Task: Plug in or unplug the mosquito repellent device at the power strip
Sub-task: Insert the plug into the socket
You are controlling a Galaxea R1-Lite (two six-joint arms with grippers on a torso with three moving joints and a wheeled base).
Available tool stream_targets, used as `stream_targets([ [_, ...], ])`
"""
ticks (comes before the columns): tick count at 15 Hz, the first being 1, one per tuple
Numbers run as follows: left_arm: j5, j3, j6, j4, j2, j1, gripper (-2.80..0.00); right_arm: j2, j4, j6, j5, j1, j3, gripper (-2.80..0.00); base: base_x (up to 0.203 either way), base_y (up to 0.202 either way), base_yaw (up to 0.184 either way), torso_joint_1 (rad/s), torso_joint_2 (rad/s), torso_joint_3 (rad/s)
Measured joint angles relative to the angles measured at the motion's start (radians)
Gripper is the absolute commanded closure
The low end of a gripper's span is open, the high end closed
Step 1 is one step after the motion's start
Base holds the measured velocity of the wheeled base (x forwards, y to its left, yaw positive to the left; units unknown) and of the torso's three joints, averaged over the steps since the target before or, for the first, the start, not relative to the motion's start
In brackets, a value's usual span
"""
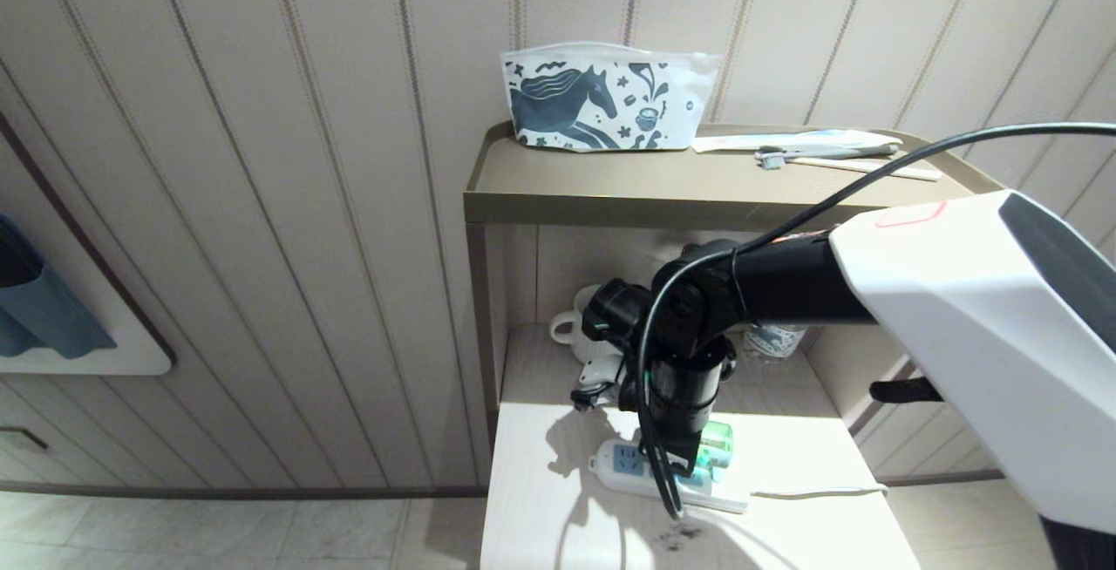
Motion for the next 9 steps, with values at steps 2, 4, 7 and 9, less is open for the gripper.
stream_targets([
  [2, 0.000, 0.000, 0.000, 0.000, 0.000, 0.000, 0.00, -0.002, -0.004, 0.002, -0.001, 0.003, 0.011, 0.00, 0.000, 0.000, 0.000, 0.000, 0.00, 0.000],
  [4, 0.000, 0.000, 0.000, 0.000, 0.000, 0.000, 0.00, 0.001, -0.008, 0.006, 0.000, 0.004, 0.015, 0.00, 0.000, 0.000, 0.000, 0.000, 0.00, 0.000],
  [7, 0.000, 0.000, 0.000, 0.000, 0.000, 0.000, 0.00, 0.007, -0.024, 0.010, 0.000, 0.006, 0.021, 0.00, 0.000, 0.000, 0.000, 0.000, 0.00, 0.000],
  [9, 0.000, 0.000, 0.000, 0.000, 0.000, 0.000, 0.00, 0.010, -0.032, 0.018, 0.001, 0.007, 0.028, 0.00, 0.000, 0.000, 0.000, 0.000, 0.00, 0.000],
])
